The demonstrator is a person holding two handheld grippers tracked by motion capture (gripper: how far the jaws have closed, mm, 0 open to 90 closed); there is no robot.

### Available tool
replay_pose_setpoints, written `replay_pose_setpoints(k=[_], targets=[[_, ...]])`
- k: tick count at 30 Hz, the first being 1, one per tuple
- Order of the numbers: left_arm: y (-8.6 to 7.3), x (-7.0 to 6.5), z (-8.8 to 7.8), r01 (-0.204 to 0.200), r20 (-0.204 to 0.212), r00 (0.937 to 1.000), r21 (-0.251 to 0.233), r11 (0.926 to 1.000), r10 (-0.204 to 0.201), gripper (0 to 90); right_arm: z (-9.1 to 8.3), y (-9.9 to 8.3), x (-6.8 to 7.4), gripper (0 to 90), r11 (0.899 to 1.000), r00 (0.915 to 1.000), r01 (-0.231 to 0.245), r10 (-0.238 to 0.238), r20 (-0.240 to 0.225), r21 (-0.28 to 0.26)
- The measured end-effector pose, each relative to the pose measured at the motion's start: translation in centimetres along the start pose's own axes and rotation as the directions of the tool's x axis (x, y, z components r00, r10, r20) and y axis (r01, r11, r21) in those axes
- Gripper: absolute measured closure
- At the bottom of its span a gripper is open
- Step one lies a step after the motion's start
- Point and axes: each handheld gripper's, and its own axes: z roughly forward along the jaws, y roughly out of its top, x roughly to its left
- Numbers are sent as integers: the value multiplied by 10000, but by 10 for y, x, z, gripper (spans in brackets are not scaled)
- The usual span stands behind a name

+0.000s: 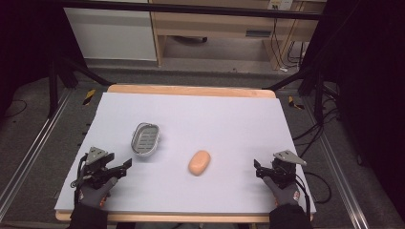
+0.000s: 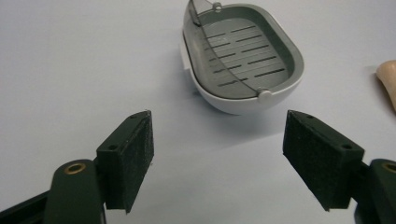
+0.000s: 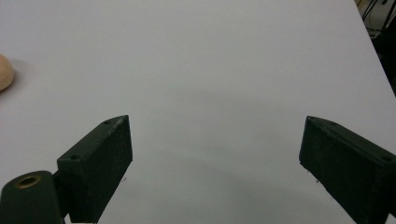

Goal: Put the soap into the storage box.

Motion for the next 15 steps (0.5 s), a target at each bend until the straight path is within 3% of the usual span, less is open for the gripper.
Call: replay_pose_setpoints(k=[15], targets=[[4,-31,6,-468,409,9981,-28,9989,469,246,-6,-3,-2,90,9997,9996,-186,183,-209,-178]])
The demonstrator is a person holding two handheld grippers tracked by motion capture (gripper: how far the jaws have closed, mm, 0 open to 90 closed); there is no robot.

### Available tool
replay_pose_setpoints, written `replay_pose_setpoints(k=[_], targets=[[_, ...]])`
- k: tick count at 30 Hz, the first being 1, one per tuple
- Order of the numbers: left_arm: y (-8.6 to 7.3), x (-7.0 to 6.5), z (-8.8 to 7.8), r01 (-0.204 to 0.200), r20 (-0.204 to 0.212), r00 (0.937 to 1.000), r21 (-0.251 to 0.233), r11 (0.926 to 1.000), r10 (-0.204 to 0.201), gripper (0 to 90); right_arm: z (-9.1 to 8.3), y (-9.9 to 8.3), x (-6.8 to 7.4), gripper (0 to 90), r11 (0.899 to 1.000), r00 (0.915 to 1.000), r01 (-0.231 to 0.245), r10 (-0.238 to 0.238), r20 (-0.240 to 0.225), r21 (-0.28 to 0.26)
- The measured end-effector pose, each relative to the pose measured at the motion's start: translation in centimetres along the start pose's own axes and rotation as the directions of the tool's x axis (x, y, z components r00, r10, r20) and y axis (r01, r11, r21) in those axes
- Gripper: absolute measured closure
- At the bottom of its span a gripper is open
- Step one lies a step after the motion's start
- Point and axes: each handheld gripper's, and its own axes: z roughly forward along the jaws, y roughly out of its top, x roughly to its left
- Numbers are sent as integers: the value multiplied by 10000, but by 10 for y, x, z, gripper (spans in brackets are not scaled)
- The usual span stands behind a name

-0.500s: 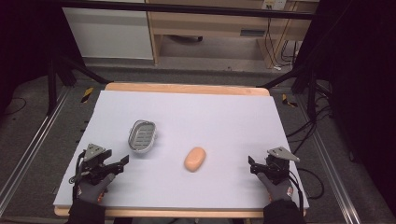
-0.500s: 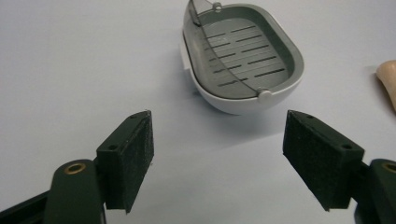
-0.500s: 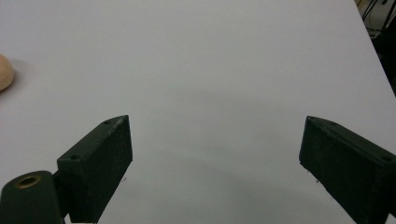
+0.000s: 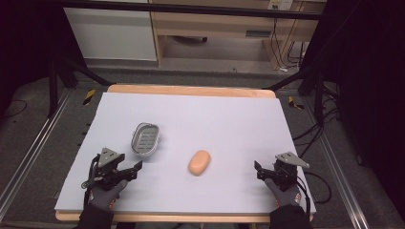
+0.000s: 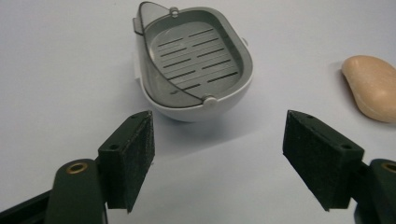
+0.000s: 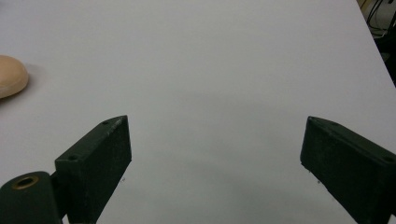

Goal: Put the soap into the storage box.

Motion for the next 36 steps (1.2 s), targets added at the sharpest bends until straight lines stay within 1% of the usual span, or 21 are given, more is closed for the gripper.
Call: replay_pose_setpoints(k=[5,6,12,15,16,19,21,22,26,31,36], targets=[[2,-9,1,-113,191,9998,-47,9999,114,246,1,0,-1,85,10000,9999,54,-54,110,-2],[2,-13,1,-117,270,9996,-92,9999,119,246,0,0,0,85,10000,10000,-9,9,89,41],[3,-20,2,-229,428,9988,-99,9997,233,244,0,0,1,80,10000,9999,98,-98,116,-4],[4,-22,3,-371,423,9984,-26,9993,372,242,1,0,2,80,9999,9999,89,-89,119,55],[4,-24,3,-341,429,9985,-38,9994,342,241,1,0,2,80,9999,9999,105,-106,109,61],[5,-27,4,-442,488,9978,15,9990,441,239,0,0,2,76,10000,9999,70,-70,77,21],[6,-29,4,-434,553,9975,-22,9991,435,238,0,1,2,75,10000,10000,33,-33,68,22],[7,-30,4,-532,583,9969,-11,9986,532,237,0,0,2,75,10000,9999,75,-76,100,16],[9,-34,5,-526,668,9964,-74,9986,530,234,1,1,3,72,9999,9998,128,-128,143,25],[15,-39,9,-743,722,9946,-30,9972,743,233,2,1,3,69,9999,9998,143,-144,160,72],[26,-46,12,-932,789,9925,-28,9956,932,230,1,2,3,67,9999,9998,140,-141,173,73]])
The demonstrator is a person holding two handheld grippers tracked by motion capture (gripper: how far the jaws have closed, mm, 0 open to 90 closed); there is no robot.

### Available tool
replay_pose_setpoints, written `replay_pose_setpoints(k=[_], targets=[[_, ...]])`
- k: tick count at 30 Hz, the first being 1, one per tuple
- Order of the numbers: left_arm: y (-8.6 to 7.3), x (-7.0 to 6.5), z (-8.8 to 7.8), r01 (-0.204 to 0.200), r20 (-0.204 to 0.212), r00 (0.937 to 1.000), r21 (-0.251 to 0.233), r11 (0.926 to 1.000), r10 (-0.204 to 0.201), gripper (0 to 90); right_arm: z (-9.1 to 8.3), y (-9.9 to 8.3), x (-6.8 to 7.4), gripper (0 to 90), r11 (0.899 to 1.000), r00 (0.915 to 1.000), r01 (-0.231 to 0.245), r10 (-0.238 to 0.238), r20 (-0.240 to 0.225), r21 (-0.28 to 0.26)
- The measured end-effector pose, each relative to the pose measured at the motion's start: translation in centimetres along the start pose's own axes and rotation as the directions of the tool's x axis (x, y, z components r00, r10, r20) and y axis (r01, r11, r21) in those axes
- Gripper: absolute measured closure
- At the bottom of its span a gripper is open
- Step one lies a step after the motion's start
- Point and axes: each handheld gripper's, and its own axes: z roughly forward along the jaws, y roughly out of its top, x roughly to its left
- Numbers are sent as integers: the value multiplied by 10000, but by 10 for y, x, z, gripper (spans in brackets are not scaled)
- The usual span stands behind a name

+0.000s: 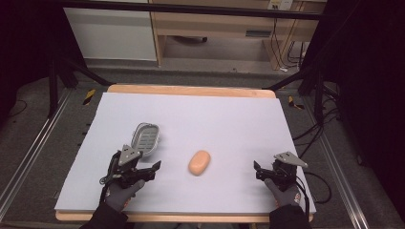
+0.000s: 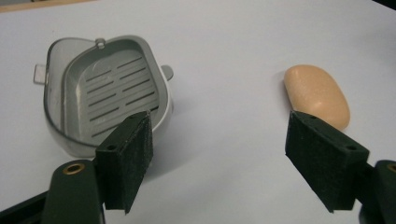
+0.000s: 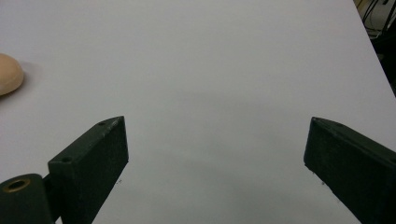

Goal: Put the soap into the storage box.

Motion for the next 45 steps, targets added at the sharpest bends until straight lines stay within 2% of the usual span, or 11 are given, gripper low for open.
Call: replay_pose_setpoints(k=[10,14,30,45], targets=[[28,-21,8,-328,299,9990,-338,9989,338,224,0,1,0,67,10000,10000,-57,57,-72,51],[35,-30,16,-436,418,9981,-317,9985,449,221,0,1,0,66,10000,10000,-58,58,-58,38],[44,-64,59,-1021,793,9920,434,9938,985,216,0,1,0,64,10000,10000,-58,59,-79,78],[49,-82,81,-1410,921,9869,976,9852,1321,210,1,1,0,64,9999,10000,-76,77,-49,143]])
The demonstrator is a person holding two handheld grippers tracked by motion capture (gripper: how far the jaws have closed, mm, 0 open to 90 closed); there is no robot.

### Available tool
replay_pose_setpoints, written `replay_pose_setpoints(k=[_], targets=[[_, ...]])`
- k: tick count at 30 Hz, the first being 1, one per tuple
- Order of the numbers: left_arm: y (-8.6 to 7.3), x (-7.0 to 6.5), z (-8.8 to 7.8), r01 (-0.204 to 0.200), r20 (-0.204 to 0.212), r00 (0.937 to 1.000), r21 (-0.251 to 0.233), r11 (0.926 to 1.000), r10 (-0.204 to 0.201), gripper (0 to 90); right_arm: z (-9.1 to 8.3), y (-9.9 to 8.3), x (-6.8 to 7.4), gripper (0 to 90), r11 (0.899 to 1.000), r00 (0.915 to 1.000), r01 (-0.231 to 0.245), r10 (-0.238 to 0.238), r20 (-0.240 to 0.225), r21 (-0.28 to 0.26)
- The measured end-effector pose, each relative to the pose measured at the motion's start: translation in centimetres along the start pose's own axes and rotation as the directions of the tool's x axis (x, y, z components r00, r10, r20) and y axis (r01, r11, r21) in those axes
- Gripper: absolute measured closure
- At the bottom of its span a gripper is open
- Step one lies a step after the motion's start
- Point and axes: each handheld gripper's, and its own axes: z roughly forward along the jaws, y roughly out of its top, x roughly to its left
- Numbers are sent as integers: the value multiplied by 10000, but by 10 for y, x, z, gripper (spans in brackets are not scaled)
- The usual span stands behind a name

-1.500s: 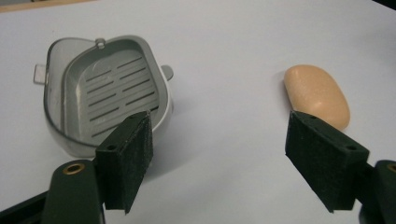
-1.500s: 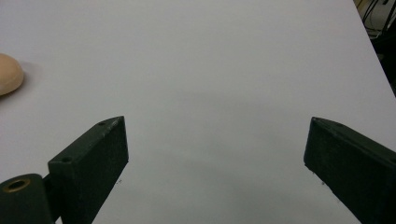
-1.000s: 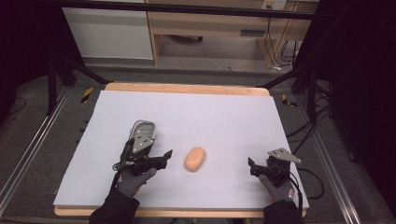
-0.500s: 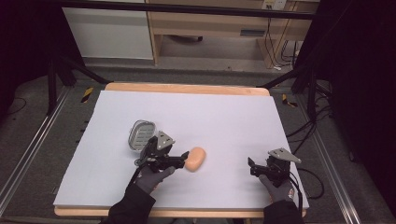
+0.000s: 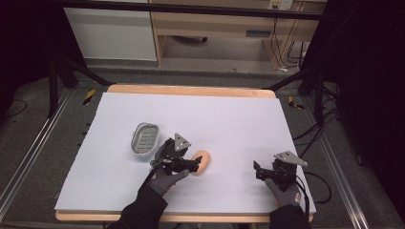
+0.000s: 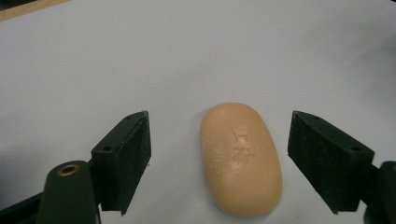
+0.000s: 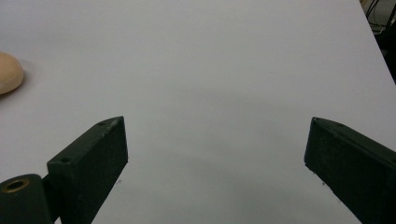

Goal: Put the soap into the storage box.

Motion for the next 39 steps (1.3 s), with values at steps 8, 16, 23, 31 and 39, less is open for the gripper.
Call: replay_pose_setpoints(k=[8,16,23,31,39], targets=[[1,-8,11,-118,68,9999,297,9995,116,207,1,0,0,63,10000,10000,-66,66,-72,67],[-3,-11,22,-278,101,9996,670,9974,272,208,1,0,0,64,10000,10000,-18,18,-76,63],[-5,-13,32,-323,83,9995,949,9950,317,210,2,0,1,63,10000,9999,-18,19,-115,87],[-8,-14,42,-280,126,9996,1234,9920,267,215,2,0,1,62,9999,9999,0,2,-121,141],[-9,-16,49,-305,156,9995,1447,9890,285,221,3,0,1,62,9998,9999,24,-22,-118,198]])
